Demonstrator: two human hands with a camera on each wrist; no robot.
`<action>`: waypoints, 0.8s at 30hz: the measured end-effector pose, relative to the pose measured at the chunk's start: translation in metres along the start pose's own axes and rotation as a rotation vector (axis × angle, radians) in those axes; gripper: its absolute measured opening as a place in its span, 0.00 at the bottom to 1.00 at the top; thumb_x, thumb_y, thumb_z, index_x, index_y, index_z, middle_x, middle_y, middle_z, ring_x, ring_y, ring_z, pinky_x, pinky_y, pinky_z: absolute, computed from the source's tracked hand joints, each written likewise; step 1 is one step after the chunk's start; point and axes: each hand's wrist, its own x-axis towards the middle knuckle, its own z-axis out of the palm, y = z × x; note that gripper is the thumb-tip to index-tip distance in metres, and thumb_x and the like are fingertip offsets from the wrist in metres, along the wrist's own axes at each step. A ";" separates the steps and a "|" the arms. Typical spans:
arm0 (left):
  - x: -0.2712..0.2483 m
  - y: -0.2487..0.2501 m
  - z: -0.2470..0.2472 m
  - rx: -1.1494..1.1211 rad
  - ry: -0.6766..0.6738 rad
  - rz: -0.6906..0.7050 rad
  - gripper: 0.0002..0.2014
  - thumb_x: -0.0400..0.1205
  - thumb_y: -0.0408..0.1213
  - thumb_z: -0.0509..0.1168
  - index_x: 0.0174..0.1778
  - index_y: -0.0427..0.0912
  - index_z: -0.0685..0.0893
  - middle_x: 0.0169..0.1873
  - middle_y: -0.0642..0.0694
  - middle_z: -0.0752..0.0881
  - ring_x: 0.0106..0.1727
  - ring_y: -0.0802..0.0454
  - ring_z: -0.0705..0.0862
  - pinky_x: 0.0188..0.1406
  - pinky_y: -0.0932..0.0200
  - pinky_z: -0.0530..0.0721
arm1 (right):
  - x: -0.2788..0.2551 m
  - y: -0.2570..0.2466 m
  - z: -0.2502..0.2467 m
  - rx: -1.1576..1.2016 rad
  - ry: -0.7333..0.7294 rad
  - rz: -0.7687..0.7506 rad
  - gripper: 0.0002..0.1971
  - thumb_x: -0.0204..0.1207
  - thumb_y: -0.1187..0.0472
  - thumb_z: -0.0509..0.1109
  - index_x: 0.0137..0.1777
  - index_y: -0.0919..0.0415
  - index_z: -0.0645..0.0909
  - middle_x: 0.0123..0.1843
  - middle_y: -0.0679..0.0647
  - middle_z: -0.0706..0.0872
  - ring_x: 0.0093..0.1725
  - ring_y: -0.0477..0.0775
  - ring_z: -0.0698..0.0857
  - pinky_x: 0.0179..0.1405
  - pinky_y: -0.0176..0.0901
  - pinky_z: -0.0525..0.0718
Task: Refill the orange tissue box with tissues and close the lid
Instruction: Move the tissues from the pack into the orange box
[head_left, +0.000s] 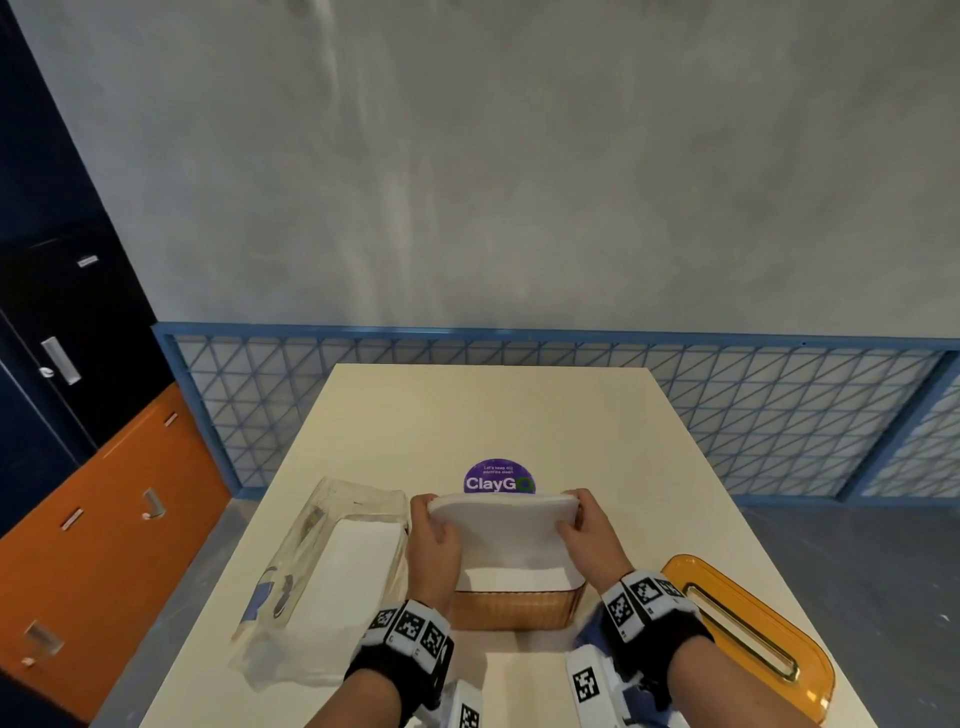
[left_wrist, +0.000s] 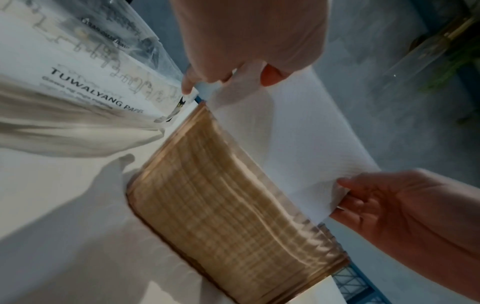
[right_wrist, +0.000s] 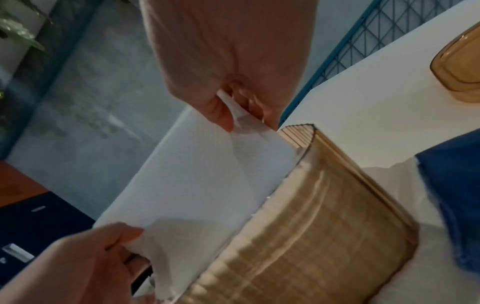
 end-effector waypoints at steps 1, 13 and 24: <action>0.001 0.000 0.000 0.043 -0.003 0.007 0.11 0.83 0.25 0.54 0.58 0.44 0.68 0.48 0.40 0.81 0.49 0.42 0.80 0.45 0.55 0.77 | 0.000 0.001 0.000 -0.026 -0.005 0.009 0.13 0.76 0.76 0.57 0.47 0.56 0.71 0.40 0.48 0.77 0.49 0.55 0.77 0.37 0.35 0.73; 0.023 0.000 0.009 0.752 -0.151 -0.221 0.29 0.84 0.31 0.57 0.80 0.51 0.57 0.63 0.43 0.83 0.65 0.45 0.79 0.75 0.45 0.58 | 0.004 -0.003 0.008 -0.351 -0.023 0.147 0.20 0.80 0.72 0.56 0.71 0.67 0.68 0.61 0.69 0.83 0.60 0.65 0.83 0.44 0.40 0.74; 0.013 -0.002 0.006 1.150 -0.274 0.278 0.27 0.83 0.41 0.61 0.78 0.55 0.63 0.75 0.50 0.64 0.76 0.51 0.65 0.73 0.35 0.61 | -0.012 -0.001 0.010 -0.832 -0.091 -0.168 0.30 0.80 0.68 0.61 0.81 0.58 0.57 0.76 0.60 0.65 0.72 0.61 0.70 0.61 0.50 0.79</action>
